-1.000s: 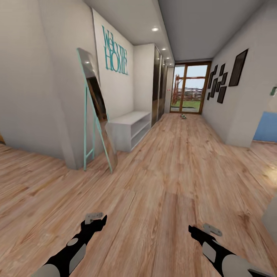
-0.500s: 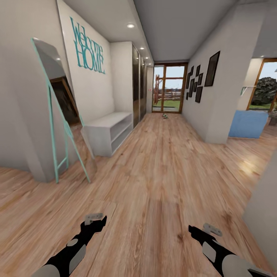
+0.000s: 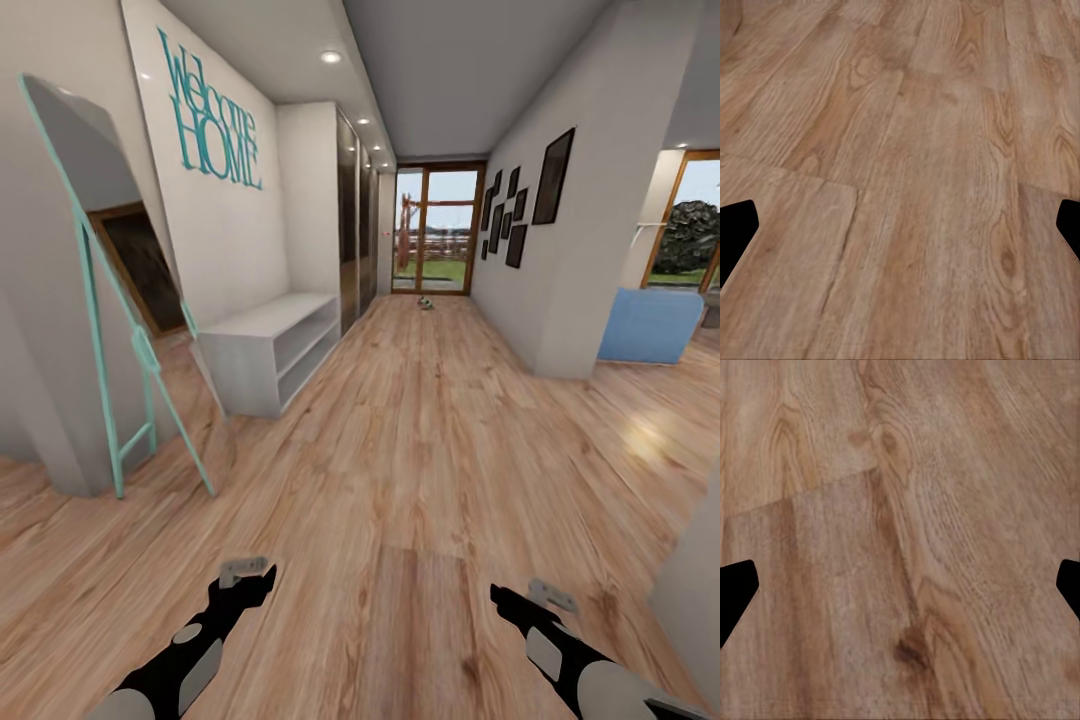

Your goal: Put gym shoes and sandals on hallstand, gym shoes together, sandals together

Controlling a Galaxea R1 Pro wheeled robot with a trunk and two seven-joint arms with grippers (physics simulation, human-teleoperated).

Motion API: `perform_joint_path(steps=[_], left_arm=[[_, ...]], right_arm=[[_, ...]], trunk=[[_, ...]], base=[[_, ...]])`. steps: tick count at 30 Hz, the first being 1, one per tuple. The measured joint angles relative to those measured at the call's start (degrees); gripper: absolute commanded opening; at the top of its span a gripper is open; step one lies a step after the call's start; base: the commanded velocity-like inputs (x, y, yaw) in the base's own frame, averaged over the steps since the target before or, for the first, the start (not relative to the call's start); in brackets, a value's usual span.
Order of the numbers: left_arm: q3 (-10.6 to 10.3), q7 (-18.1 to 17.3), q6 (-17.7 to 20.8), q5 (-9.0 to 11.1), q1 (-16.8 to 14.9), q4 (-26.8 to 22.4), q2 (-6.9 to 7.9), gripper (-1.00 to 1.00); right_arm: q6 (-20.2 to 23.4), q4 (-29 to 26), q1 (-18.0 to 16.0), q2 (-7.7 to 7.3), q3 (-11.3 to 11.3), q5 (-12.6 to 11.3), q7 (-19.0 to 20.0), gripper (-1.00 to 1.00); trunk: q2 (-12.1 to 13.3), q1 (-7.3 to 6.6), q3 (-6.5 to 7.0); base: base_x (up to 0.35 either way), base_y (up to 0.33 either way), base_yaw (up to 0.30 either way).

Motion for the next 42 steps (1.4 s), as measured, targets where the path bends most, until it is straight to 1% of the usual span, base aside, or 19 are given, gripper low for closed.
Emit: perform_joint_path(steps=[42], left_arm=[[-0.05, -0.04, -0.05, 0.00, 0.00, 0.09, 0.00, 1.00]], right_arm=[[-0.09, 0.05, 0.00, 0.04, -0.06, 0.30, 0.05, 1.00]], trunk=[[0.00, 0.00, 0.00]], base=[[0.347, -0.074, -0.003]])
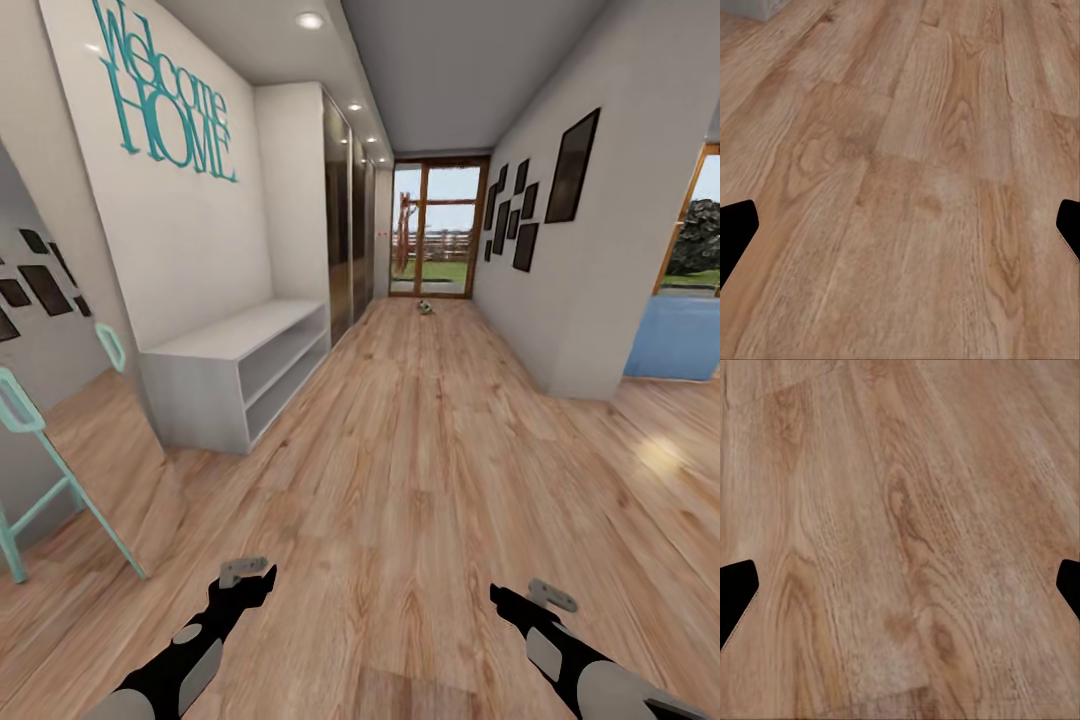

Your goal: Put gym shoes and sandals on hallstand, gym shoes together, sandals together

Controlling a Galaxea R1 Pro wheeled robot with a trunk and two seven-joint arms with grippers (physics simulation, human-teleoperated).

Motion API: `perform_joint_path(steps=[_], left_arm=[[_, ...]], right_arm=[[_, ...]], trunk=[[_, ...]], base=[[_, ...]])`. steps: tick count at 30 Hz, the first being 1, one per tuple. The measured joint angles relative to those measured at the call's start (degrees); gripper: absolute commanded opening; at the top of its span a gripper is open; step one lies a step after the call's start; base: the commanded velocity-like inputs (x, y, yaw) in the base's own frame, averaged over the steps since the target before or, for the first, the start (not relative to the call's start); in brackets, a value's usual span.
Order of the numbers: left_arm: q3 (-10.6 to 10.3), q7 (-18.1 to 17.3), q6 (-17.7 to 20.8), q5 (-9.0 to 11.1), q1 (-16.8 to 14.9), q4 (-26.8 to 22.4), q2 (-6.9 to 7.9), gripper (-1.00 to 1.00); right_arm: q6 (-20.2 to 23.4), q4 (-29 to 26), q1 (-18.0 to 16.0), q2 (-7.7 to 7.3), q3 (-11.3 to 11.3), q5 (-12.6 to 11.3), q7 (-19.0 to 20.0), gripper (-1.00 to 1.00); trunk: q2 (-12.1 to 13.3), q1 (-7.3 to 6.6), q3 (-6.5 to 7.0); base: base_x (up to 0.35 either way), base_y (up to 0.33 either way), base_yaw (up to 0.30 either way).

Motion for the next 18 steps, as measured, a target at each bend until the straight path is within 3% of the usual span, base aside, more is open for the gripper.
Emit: perform_joint_path(steps=[11, 18], left_arm=[[0.04, -0.01, 0.00, 0.00, -0.01, 0.01, 0.00, 1.00], [0.03, 0.00, 0.01, 0.00, 0.00, 0.00, 0.00, 1.00]], right_arm=[[0.00, 0.00, 0.00, -0.03, 0.00, 0.00, -0.03, 1.00], [0.00, 0.00, 0.00, -0.01, 0.01, 0.00, -0.04, 1.00]], trunk=[[0.00, 0.00, 0.00], [0.00, 0.00, 0.00]], base=[[0.347, -0.074, -0.213], [0.347, -0.074, -0.061]])
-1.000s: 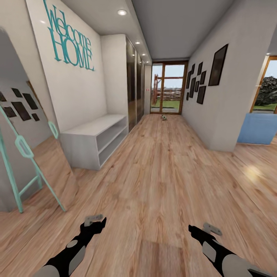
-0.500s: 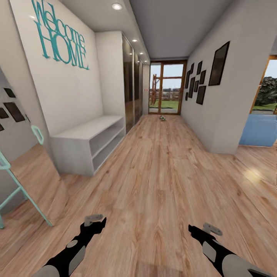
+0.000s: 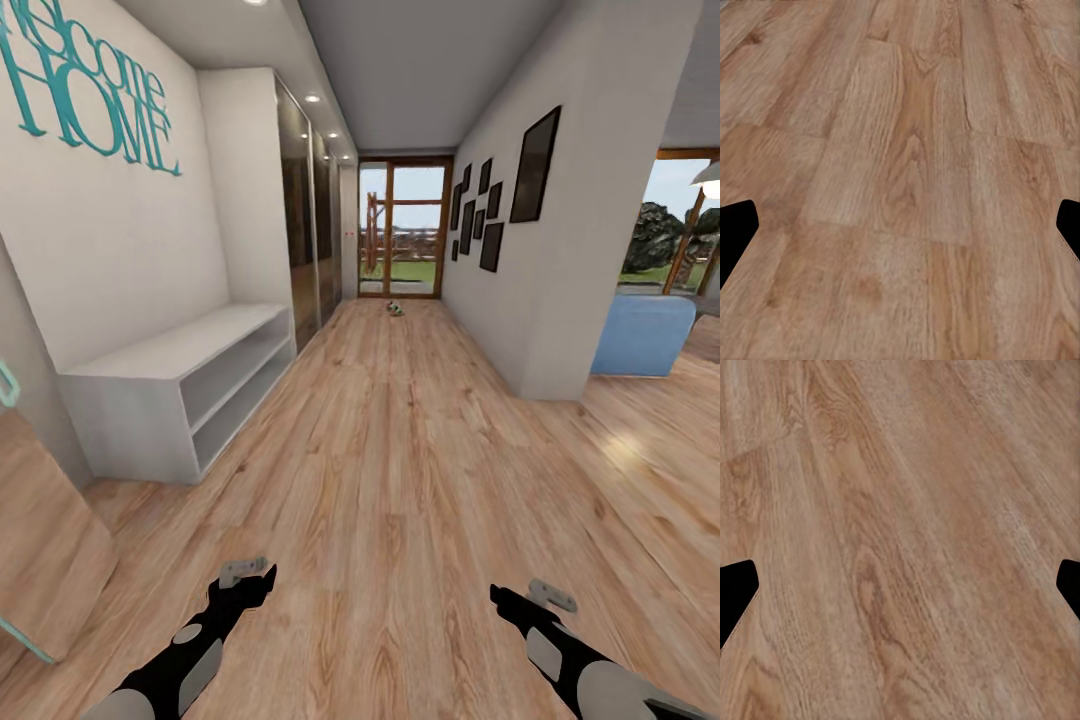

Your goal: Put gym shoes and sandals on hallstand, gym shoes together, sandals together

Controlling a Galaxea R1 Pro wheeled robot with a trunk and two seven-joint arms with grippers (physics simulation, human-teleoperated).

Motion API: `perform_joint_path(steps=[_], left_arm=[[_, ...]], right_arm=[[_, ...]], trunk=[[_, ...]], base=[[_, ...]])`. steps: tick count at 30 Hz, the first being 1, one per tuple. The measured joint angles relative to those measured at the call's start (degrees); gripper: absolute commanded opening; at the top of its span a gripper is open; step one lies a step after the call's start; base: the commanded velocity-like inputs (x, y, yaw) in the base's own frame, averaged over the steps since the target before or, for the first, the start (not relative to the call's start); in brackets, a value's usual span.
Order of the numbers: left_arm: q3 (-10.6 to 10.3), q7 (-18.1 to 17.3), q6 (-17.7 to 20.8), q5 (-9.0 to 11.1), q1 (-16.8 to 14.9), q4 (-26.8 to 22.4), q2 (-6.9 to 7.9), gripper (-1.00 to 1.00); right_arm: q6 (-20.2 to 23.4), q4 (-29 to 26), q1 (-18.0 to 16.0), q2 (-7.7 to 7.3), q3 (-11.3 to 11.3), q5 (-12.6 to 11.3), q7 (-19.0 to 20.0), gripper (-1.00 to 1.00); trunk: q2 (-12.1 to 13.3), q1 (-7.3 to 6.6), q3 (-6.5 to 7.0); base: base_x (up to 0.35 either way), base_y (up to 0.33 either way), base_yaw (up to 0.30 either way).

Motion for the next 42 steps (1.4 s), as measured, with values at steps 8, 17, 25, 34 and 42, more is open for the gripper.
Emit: perform_joint_path(steps=[8, 17, 25, 34, 42], left_arm=[[-0.01, 0.00, -0.01, 0.00, 0.00, 0.00, 0.00, 1.00], [0.01, 0.00, -0.01, 0.00, 0.00, 0.00, 0.00, 1.00], [0.01, 0.00, -0.03, 0.00, 0.00, 0.00, 0.00, 1.00], [0.00, 0.00, -0.01, 0.00, 0.00, 0.00, 0.00, 1.00], [0.02, 0.00, 0.02, 0.00, 0.00, 0.00, 0.00, 1.00]], right_arm=[[0.00, 0.00, 0.00, 0.02, 0.00, 0.00, 0.00, 1.00], [0.00, 0.00, 0.00, -0.01, 0.01, 0.00, 0.00, 1.00], [0.00, 0.00, 0.00, -0.01, 0.02, 0.00, 0.00, 1.00], [0.00, 0.00, 0.00, 0.00, 0.00, 0.00, -0.01, 1.00], [0.00, 0.00, 0.00, 0.03, 0.06, 0.00, -0.01, 1.00]], trunk=[[0.00, 0.00, 0.00], [0.00, 0.00, 0.00], [0.00, 0.00, 0.00], [0.00, 0.00, 0.00], [0.00, 0.00, 0.00]], base=[[0.347, -0.074, -0.006], [0.347, -0.073, 0.000], [0.347, -0.058, 0.000], [0.347, -0.007, 0.000], [0.347, 0.000, 0.000]])
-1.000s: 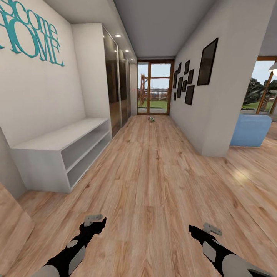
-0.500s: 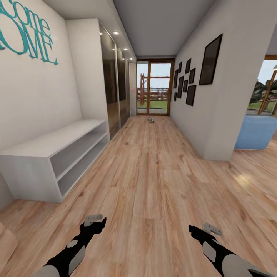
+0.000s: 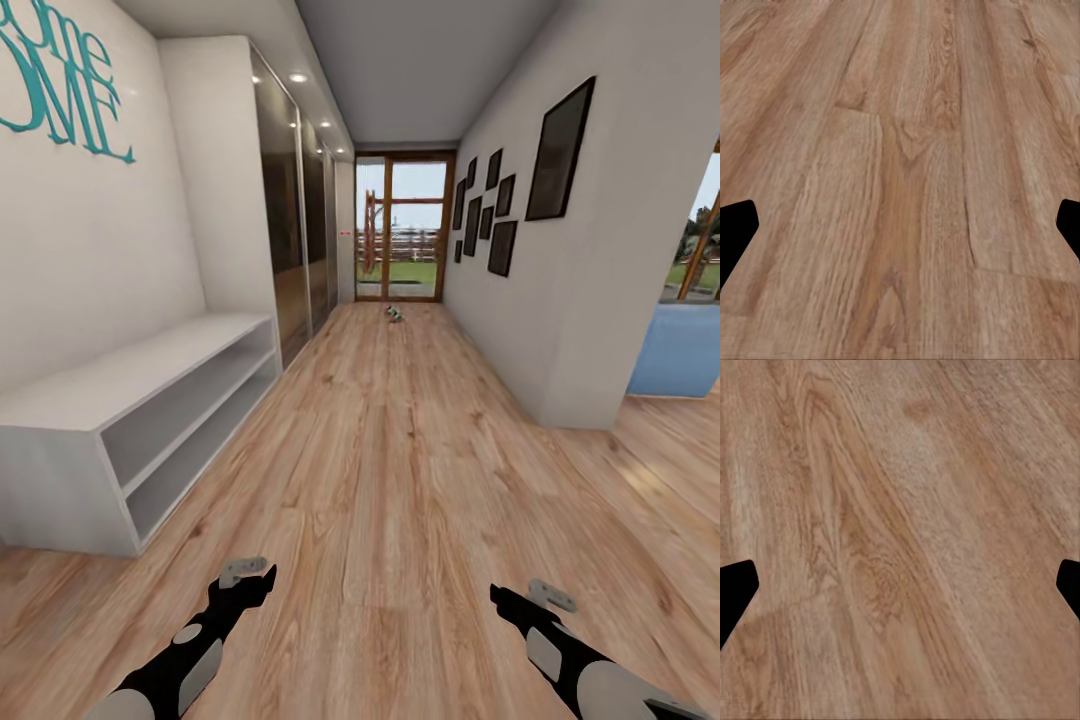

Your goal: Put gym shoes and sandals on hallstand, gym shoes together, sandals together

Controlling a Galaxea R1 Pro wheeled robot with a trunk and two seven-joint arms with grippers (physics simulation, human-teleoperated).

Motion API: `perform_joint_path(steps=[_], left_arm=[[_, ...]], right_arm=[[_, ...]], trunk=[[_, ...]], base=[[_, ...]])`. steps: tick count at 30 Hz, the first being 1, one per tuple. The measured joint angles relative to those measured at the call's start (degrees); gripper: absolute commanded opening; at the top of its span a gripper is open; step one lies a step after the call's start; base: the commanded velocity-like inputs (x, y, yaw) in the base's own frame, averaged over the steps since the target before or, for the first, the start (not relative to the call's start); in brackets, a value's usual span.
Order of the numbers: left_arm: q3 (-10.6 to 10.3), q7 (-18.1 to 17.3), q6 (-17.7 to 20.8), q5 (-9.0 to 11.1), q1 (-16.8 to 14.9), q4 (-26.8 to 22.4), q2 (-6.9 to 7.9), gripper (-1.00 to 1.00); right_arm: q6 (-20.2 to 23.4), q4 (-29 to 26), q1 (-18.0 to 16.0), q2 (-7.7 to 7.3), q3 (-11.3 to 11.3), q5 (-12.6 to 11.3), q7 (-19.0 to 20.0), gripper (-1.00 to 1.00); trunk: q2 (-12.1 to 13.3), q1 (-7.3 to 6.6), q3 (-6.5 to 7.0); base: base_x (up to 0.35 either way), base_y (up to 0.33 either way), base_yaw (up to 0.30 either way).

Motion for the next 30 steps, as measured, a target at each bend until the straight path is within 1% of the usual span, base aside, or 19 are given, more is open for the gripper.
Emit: perform_joint_path(steps=[30], left_arm=[[0.00, 0.00, 0.00, 0.05, 0.00, 0.00, 0.00, 1.00]], right_arm=[[-0.06, 0.00, 0.00, -0.05, -0.02, 0.01, -0.25, 1.00]], trunk=[[0.00, 0.00, 0.00]], base=[[0.347, 0.000, 0.000]])
